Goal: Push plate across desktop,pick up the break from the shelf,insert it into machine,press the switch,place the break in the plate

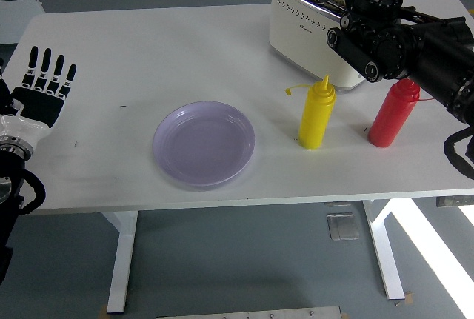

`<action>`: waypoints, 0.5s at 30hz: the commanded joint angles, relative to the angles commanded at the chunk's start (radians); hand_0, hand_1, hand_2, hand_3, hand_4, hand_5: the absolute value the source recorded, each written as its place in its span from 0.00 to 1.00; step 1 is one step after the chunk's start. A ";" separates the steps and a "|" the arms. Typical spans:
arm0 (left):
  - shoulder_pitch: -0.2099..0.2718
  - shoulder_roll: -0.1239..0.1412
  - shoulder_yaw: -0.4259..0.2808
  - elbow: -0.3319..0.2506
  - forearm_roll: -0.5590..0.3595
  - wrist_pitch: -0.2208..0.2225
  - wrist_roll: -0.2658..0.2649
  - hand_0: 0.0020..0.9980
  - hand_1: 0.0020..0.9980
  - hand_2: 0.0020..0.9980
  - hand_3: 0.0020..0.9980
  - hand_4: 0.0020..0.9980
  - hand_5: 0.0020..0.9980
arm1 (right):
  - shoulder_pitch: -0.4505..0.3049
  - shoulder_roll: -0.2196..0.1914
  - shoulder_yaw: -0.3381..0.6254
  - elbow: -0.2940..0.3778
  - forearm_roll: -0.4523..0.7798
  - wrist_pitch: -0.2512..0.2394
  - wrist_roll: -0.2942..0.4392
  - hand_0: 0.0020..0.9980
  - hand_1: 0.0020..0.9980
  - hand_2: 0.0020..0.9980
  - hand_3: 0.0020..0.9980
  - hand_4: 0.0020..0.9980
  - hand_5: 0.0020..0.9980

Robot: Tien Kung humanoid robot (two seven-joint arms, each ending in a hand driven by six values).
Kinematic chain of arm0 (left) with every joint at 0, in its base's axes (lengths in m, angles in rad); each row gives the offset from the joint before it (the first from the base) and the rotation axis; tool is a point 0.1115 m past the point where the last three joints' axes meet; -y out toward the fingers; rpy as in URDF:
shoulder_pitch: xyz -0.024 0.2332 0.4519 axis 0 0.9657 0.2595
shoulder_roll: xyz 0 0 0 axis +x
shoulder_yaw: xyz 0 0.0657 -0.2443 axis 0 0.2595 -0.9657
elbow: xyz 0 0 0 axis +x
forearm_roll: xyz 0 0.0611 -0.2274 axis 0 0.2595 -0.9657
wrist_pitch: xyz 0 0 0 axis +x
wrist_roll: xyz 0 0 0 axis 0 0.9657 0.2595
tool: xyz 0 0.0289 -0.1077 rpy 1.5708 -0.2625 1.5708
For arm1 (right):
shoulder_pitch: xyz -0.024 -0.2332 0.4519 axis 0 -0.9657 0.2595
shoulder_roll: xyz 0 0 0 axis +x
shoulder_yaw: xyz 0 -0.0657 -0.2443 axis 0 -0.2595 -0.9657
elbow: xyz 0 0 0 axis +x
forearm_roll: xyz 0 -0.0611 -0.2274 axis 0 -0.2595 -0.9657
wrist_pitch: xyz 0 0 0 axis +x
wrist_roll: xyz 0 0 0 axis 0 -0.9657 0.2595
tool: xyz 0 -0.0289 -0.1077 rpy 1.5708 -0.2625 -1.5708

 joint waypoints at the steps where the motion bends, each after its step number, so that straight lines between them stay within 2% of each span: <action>1: 0.000 0.000 0.000 0.000 0.000 0.000 0.000 0.79 0.72 0.68 0.71 0.62 1.00 | 0.000 0.000 0.000 0.002 -0.002 -0.001 -0.001 0.37 0.50 0.49 0.52 0.46 0.00; 4: 0.000 0.000 -0.002 0.000 0.000 0.000 0.000 0.79 0.72 0.68 0.71 0.62 1.00 | 0.000 0.000 -0.002 0.004 -0.005 -0.003 -0.004 0.37 0.50 0.49 0.52 0.46 0.00; 5: 0.001 0.000 -0.002 0.000 0.000 0.000 0.000 0.79 0.72 0.68 0.71 0.62 1.00 | -0.001 0.000 -0.003 0.005 -0.005 -0.004 -0.006 0.36 0.48 0.47 0.47 0.43 0.00; 10: 0.003 0.000 -0.006 0.000 0.001 0.000 0.000 0.79 0.72 0.68 0.71 0.62 1.00 | 0.000 0.000 0.001 0.016 -0.012 -0.017 -0.016 0.36 0.48 0.47 0.47 0.43 0.00; 11: 0.004 0.001 -0.007 0.000 0.001 0.000 0.000 0.79 0.72 0.68 0.71 0.62 1.00 | 0.001 0.000 0.003 0.019 -0.014 -0.020 -0.019 0.35 0.48 0.46 0.41 0.35 0.00; 15: 0.007 0.001 -0.011 0.000 0.001 0.001 -0.001 0.79 0.72 0.68 0.71 0.62 1.00 | 0.003 0.000 0.022 0.035 -0.025 -0.033 -0.029 0.35 0.48 0.46 0.41 0.35 0.00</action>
